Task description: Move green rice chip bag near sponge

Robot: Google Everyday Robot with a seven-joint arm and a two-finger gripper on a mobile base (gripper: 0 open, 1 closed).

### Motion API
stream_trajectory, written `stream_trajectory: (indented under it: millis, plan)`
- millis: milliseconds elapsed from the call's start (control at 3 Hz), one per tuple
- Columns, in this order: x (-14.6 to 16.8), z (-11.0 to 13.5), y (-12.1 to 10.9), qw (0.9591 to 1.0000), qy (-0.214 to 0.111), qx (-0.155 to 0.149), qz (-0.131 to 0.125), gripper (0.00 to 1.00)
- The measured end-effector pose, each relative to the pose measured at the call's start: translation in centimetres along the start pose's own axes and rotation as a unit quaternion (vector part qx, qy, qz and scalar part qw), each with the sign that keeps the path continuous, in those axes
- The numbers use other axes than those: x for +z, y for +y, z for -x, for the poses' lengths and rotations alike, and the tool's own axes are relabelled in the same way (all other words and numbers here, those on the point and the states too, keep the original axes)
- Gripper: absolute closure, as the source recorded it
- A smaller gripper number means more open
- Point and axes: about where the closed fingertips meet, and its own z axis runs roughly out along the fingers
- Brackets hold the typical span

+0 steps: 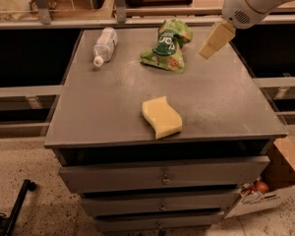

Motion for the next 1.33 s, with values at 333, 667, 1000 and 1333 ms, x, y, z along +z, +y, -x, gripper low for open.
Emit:
stream_trajectory:
  millis: [333, 667, 1000, 1333]
  plan:
    - [1.8, 0.9, -1.4, 0.9989, -0.033, 0.031, 0.011, 0.00]
    - [4.3, 3.1, -3.5, 0.9947, -0.074, 0.069, 0.017, 0.00]
    - [6.9, 3.1, -5.1, 0.9880, -0.090, 0.124, 0.022, 0.00]
    - [9.0, 2.8, -5.6, 0.9827, -0.093, 0.157, 0.032, 0.00]
